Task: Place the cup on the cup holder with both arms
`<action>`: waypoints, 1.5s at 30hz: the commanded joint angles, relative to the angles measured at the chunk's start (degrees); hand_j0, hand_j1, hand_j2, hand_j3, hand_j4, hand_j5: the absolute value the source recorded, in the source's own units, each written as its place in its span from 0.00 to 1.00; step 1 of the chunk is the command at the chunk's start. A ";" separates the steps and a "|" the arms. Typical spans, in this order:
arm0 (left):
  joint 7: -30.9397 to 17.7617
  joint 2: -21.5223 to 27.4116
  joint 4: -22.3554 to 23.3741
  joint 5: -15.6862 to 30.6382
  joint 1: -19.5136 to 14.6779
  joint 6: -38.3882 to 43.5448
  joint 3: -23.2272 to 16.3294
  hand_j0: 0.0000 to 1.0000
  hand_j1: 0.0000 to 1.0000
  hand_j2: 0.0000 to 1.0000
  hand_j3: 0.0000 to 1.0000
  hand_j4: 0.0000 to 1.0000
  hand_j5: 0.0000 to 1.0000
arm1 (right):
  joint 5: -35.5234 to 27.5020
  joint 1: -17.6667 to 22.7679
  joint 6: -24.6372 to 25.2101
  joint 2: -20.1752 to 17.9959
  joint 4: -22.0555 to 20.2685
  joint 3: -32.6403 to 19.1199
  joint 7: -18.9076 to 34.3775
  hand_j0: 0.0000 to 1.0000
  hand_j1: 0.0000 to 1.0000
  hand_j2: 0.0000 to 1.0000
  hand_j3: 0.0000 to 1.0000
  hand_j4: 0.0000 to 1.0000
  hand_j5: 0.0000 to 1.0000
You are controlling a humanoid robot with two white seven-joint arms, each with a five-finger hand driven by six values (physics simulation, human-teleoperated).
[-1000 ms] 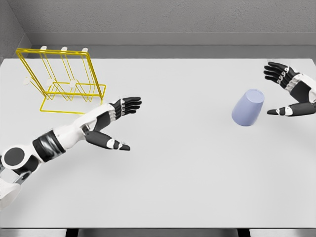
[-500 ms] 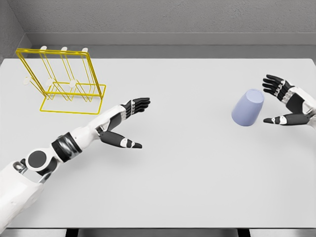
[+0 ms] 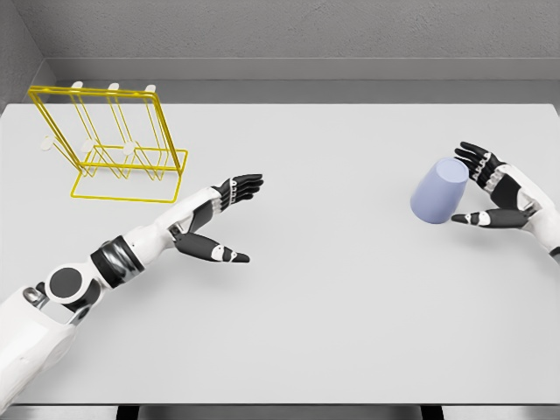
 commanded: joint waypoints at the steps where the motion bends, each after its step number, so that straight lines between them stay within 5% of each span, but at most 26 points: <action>1: 0.01 0.10 -0.05 0.29 0.00 -0.02 0.01 1.00 1.00 1.00 1.00 1.00 1.00 | -0.33 0.00 0.03 0.81 0.75 -0.43 0.00 1.00 1.00 1.00 1.00 1.00 1.00; 21: 0.01 0.10 0.12 0.29 0.00 -0.10 0.10 1.00 1.00 1.00 1.00 1.00 1.00 | 0.99 -0.18 0.03 4.50 1.45 -0.34 0.00 1.00 1.00 1.00 1.00 1.00 1.00; 35: -0.08 -0.08 0.74 0.73 0.26 -0.19 1.77 1.00 1.00 1.00 1.00 1.00 1.00 | 0.90 -0.79 0.03 5.73 4.00 -0.52 0.00 0.71 0.71 0.71 0.71 0.71 0.71; 45: -0.08 -0.43 2.41 0.29 0.35 -1.69 1.77 1.00 1.00 1.00 1.00 1.00 1.00 | 1.69 -2.37 0.03 5.55 3.47 -0.60 0.00 0.69 0.69 0.69 0.69 0.69 0.69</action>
